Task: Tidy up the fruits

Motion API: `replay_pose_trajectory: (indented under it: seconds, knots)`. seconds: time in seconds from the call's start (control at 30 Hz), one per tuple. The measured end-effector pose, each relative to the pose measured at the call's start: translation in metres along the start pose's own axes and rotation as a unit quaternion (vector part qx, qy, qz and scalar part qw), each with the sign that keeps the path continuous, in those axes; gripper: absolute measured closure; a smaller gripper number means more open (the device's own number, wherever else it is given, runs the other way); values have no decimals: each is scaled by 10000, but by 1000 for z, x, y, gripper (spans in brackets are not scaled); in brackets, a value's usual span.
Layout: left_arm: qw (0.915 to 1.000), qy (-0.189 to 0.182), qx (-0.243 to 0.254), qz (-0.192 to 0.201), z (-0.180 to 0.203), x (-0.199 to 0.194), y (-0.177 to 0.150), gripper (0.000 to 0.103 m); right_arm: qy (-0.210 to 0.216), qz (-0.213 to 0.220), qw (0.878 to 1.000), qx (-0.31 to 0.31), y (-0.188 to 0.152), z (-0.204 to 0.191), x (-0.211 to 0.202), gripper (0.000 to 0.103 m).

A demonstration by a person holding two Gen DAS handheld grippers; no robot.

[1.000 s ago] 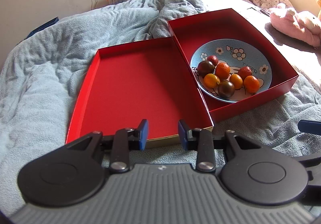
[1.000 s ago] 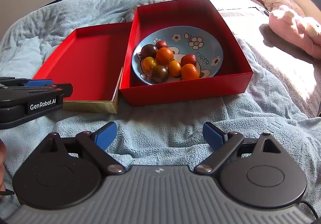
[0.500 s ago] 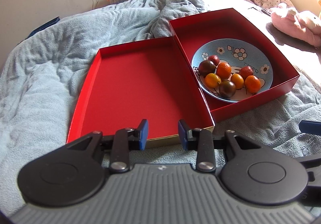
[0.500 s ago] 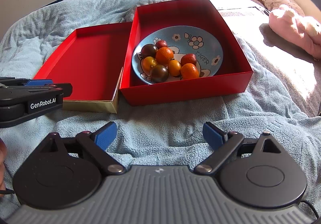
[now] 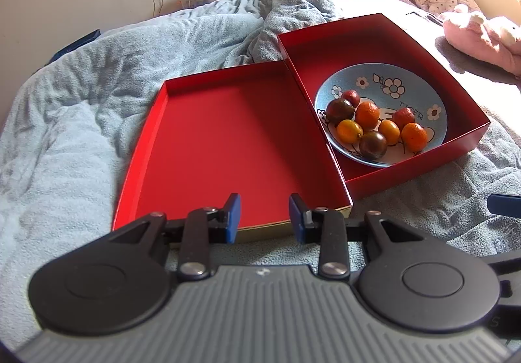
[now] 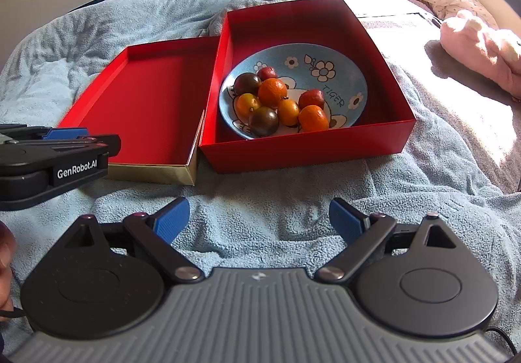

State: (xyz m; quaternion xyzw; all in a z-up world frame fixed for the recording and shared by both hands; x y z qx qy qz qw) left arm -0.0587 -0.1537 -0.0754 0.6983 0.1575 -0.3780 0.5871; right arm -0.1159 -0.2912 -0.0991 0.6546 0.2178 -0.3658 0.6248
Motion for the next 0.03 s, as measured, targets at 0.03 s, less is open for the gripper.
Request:
replay_pose_trajectory:
  seconds: [0.03]
  knots:
    - [10000,-5,-8,-14,0,0,0,67,-1,6,10000,1,0,0,0,8]
Point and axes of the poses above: each gripper's, at about its wrist camera, not at the fingertips, and x roughly the way its jaws point, z to its right, y to its top, the point moved 5 cm from there along x, roughly the way its jaws point, and after that the axes turned 7 degrees about -y, right-handed, at the moved point
